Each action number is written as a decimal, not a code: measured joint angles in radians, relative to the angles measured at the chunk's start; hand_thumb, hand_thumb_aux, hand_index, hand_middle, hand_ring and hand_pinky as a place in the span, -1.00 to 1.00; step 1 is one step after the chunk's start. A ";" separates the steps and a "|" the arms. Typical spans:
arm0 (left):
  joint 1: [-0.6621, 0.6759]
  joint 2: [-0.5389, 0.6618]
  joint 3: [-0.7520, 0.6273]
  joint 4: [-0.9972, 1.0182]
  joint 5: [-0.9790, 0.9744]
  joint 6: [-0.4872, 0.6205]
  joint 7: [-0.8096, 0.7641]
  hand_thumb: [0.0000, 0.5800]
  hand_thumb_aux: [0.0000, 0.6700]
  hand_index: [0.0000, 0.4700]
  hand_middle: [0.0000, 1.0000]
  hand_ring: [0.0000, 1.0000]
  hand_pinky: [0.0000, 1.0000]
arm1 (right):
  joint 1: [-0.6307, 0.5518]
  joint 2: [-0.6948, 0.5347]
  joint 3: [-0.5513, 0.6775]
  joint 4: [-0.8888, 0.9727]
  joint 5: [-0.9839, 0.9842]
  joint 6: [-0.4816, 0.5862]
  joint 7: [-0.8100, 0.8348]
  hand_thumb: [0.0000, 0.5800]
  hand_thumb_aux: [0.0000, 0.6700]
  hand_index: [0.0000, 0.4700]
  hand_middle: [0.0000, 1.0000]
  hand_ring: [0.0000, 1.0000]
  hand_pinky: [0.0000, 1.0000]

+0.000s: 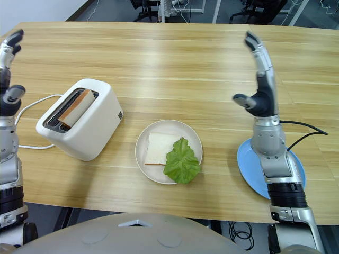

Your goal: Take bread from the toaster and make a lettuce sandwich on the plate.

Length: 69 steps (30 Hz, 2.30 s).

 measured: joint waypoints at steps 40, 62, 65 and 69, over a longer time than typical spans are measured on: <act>0.100 0.246 -0.246 0.103 0.442 0.258 -0.049 1.00 1.00 0.96 -1.00 -1.00 -1.00 | -0.009 0.217 -0.116 -0.174 0.080 -0.139 0.302 -1.00 -1.00 -1.00 -1.00 -1.00 -1.00; 0.003 0.196 -0.237 0.171 0.210 0.136 -0.015 1.00 1.00 0.96 1.00 1.00 1.00 | 0.002 0.251 -0.152 -0.162 -0.008 -0.127 0.280 -1.00 -1.00 -1.00 -1.00 -1.00 -1.00; -0.026 0.196 -0.189 0.162 0.192 0.125 0.015 1.00 1.00 0.96 1.00 1.00 1.00 | 0.003 0.250 -0.153 -0.158 -0.011 -0.127 0.280 -1.00 -1.00 -1.00 -1.00 -1.00 -1.00; -0.048 0.189 -0.150 0.150 0.215 0.097 0.097 1.00 1.00 0.96 1.00 1.00 1.00 | 0.003 0.250 -0.153 -0.156 -0.012 -0.127 0.280 -1.00 -1.00 -1.00 -1.00 -1.00 -1.00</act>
